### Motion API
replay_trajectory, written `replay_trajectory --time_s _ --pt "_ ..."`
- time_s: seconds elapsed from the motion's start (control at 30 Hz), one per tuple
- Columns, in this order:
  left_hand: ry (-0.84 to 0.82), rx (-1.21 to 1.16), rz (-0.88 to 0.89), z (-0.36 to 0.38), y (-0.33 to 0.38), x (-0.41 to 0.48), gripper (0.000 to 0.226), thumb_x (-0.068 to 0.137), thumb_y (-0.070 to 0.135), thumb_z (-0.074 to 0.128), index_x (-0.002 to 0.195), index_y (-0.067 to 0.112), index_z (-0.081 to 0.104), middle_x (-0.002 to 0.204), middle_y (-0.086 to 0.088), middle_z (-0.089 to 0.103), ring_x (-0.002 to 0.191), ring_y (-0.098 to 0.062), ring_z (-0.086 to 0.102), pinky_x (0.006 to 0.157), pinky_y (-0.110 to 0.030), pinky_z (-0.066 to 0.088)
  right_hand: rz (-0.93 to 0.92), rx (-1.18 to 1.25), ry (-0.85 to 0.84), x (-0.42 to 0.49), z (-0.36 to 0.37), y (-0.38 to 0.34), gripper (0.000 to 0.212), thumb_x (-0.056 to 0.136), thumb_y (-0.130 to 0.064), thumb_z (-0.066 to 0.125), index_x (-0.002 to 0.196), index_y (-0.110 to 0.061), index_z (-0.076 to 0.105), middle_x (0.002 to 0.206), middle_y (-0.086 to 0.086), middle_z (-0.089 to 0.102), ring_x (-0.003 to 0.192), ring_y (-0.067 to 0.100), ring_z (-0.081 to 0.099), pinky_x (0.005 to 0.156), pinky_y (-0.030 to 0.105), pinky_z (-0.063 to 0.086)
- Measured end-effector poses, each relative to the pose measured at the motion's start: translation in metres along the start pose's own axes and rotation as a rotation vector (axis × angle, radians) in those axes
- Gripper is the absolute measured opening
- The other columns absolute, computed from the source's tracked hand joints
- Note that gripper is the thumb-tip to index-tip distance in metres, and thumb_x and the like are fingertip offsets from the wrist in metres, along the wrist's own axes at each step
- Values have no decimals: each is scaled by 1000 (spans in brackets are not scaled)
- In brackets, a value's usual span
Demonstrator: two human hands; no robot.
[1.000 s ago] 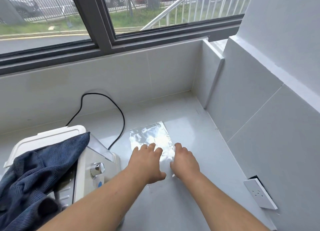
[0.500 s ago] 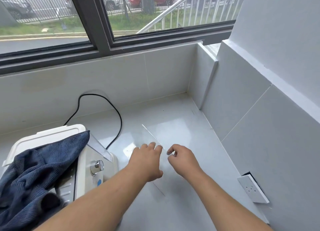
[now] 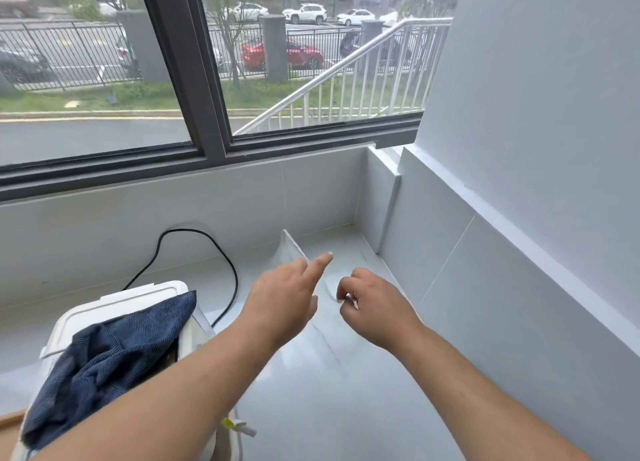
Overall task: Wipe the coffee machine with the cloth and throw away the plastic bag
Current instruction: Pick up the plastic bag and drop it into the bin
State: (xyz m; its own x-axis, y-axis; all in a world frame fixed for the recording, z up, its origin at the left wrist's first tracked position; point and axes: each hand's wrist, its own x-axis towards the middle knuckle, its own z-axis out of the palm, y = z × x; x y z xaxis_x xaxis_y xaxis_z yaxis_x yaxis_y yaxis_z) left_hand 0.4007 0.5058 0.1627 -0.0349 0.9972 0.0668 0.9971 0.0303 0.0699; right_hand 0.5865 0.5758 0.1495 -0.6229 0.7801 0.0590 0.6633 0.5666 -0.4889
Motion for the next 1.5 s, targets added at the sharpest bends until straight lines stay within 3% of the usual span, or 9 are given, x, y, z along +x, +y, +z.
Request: replay_trajectory --time_s 0.17,0.33,0.47,0.67,0.83,1.03,1.17,1.27,1.5 --pt "151 170 110 -39 -1 -3 10 95 25 68 88 18 73 83 -2 63 76 -27 61 58 -36 48 -65 -90 72 -4 -27 -24 21 92 -16 55 99 -24 73 93 -8 55 90 16 51 73 29 38" --pt "120 -43 -74 -60 -13 -13 27 105 39 51 99 27 74 104 5 62 101 -22 57 76 -35 49 85 -113 321 -11 -50 -41 31 95 -26 63 125 -24 68 115 -1 63 113 26 53 98 39 45" --pt "107 -455 -233 -74 -25 -25 17 98 42 63 83 34 65 86 16 71 84 -14 65 62 -29 45 327 50 497 -26 -58 -50 68 91 -39 71 151 -22 44 142 1 52 134 26 44 110 41 41" --pt "5 -1173 -269 -95 -39 -54 11 97 26 72 88 22 73 84 12 82 62 -6 71 70 -34 55 627 516 218 -60 -49 -81 87 84 -67 74 152 -22 43 144 1 56 123 19 59 100 37 48" --pt "-58 -1487 -210 -114 -52 -89 10 99 23 72 91 17 72 93 2 84 64 -12 70 68 -30 54 721 969 62 -92 -25 -124 62 84 -66 72 126 -22 61 130 6 66 115 23 66 104 47 55" --pt "-222 -1697 -143 -136 -70 -131 10 102 24 69 93 19 71 99 1 83 63 -8 70 68 -27 55 742 1245 258 -133 -21 -174 63 76 -54 81 123 -15 63 120 12 70 109 31 68 88 42 58" --pt "-305 -1766 -110 -137 -71 -148 8 101 23 69 97 17 71 98 0 83 59 -8 67 67 -27 56 719 1329 311 -162 -20 -190 33 88 -33 80 111 -11 71 77 3 60 74 23 60 74 36 54" --pt "-349 -1739 -100 -132 -63 -155 8 100 24 71 100 16 72 98 -1 83 61 -10 69 65 -26 56 674 1358 418 -186 -26 -191 7 93 -17 73 96 -15 67 68 1 60 64 19 61 70 34 52" --pt "-383 -1419 -48 -124 -21 -161 17 94 25 77 93 7 77 75 -1 79 53 -11 63 53 -24 57 614 1265 539 -252 -59 -165 8 87 -13 78 83 -16 73 70 8 64 56 19 54 52 28 43"
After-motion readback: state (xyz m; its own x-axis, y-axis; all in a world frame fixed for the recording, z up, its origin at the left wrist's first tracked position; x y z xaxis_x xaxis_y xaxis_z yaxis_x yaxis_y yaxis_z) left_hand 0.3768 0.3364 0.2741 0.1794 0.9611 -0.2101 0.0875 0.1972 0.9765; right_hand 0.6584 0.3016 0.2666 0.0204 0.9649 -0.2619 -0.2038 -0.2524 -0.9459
